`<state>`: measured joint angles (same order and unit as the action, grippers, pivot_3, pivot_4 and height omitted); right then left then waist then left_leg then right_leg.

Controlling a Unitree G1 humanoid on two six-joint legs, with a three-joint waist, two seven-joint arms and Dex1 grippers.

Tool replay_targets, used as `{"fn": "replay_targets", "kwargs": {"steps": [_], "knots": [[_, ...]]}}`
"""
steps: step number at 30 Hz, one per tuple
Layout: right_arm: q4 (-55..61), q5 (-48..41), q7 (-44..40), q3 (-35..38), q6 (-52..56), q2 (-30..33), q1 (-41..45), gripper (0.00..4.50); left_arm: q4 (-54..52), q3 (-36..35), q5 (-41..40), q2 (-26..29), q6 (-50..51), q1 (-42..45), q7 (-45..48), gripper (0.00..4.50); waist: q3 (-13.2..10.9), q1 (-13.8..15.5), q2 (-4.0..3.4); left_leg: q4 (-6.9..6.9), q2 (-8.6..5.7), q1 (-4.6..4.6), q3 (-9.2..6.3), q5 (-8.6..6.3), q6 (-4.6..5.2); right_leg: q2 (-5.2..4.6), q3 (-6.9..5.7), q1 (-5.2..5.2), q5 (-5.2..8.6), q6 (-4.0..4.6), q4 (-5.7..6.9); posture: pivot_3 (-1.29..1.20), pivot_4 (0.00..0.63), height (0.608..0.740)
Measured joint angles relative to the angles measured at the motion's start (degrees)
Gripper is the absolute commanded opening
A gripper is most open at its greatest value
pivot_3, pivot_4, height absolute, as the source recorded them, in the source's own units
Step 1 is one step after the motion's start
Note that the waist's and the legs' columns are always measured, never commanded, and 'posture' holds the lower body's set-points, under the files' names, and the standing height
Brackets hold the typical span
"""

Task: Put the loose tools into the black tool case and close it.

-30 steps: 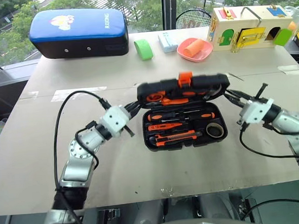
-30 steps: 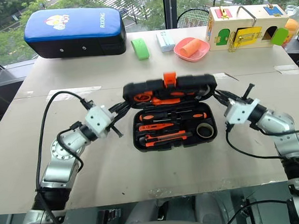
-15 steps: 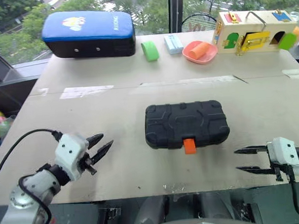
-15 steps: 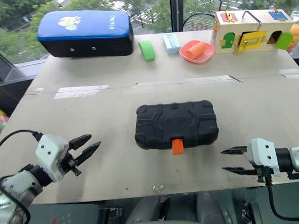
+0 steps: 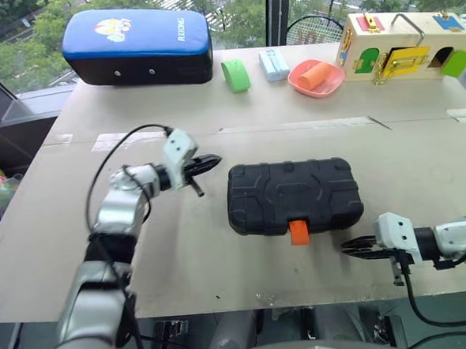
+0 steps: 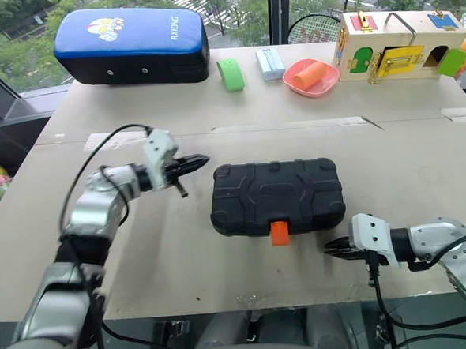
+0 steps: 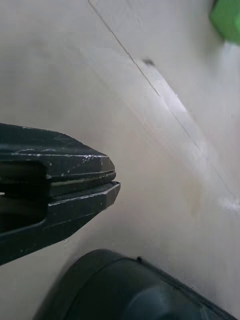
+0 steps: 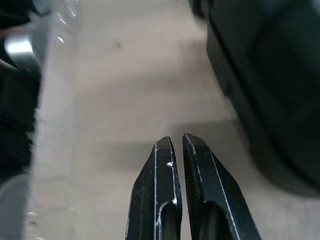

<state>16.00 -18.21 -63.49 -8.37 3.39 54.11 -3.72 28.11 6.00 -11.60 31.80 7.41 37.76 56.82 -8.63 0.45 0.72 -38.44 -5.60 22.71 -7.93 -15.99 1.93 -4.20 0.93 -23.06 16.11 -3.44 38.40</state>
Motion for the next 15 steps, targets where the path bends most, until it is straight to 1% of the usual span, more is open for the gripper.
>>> {"fn": "replay_targets", "kwargs": {"steps": [3, 4, 8, 10, 11, 13, 15], "knots": [[-1.0, 2.2, 0.4, -0.3, -0.6, -2.3, 1.3, 0.00, 4.5, 2.8, 1.5, -2.1, -1.8, 2.9, 5.2, 0.02, 0.0, -1.1, 0.04, 0.00, 0.01, 0.02, -0.02, 0.00, 0.00, 0.02, 0.01, -0.07, 0.00, 0.00, 0.13, 0.00, 0.150, 0.735], [-1.1, 2.3, 0.5, -0.3, -0.6, -2.4, 1.4, 0.00, 4.6, 2.9, 1.5, -2.1, -1.8, 3.0, 5.6, 0.02, 0.0, -1.2, 0.04, 0.00, 0.01, 0.02, -0.02, 0.00, 0.00, 0.01, 0.02, -0.07, 0.00, 0.00, 0.13, 0.00, 0.150, 0.735], [-4.8, 5.9, 2.8, -0.5, -1.9, -5.6, 5.6, 0.00, 2.8, 5.2, 2.3, -1.7, -0.5, 1.7, 12.0, 0.02, 0.0, -1.2, 0.09, -0.06, -0.03, 0.00, -0.02, 0.01, 0.01, 0.01, 0.06, -0.06, -0.01, -0.02, 0.21, 0.00, 0.150, 0.735], [-8.7, 8.8, 5.6, -0.4, -2.9, -8.4, 9.2, 0.00, -1.9, 5.4, 1.7, 0.6, 3.1, -1.1, 15.6, 0.02, 0.1, -1.6, 0.23, -0.16, -0.01, -0.06, 0.02, 0.01, 0.00, 0.03, 0.15, -0.07, -0.01, -0.02, 0.38, 0.00, 0.150, 0.735], [-9.9, 9.4, 6.8, -0.1, -2.8, -8.8, 10.0, 0.00, -3.4, 5.8, 1.4, 1.1, 4.2, -1.7, 16.6, 0.02, 0.1, -1.6, 0.22, -0.19, -0.02, -0.07, 0.05, 0.01, 0.00, 0.03, 0.20, -0.07, -0.01, -0.03, 0.43, 0.00, 0.150, 0.735], [-12.8, 10.8, 8.9, 0.6, -2.8, -9.6, 12.2, 0.00, -9.5, 6.3, 0.3, 2.0, 8.3, -4.9, 18.8, 0.02, 0.1, -1.3, 0.18, -0.26, -0.03, -0.08, 0.05, 0.01, 0.01, 0.02, 0.28, -0.07, -0.03, -0.05, 0.48, 0.00, 0.150, 0.735], [-14.0, 11.2, 8.9, 1.3, -3.0, -9.4, 12.9, 0.00, -14.7, 6.6, -1.1, 2.5, 11.7, -8.0, 19.6, 0.02, 0.1, -0.9, 0.19, -0.32, -0.02, -0.02, -0.11, 0.01, 0.01, 0.03, 0.28, -0.06, -0.03, -0.05, 0.45, 0.00, 0.150, 0.735]]}}
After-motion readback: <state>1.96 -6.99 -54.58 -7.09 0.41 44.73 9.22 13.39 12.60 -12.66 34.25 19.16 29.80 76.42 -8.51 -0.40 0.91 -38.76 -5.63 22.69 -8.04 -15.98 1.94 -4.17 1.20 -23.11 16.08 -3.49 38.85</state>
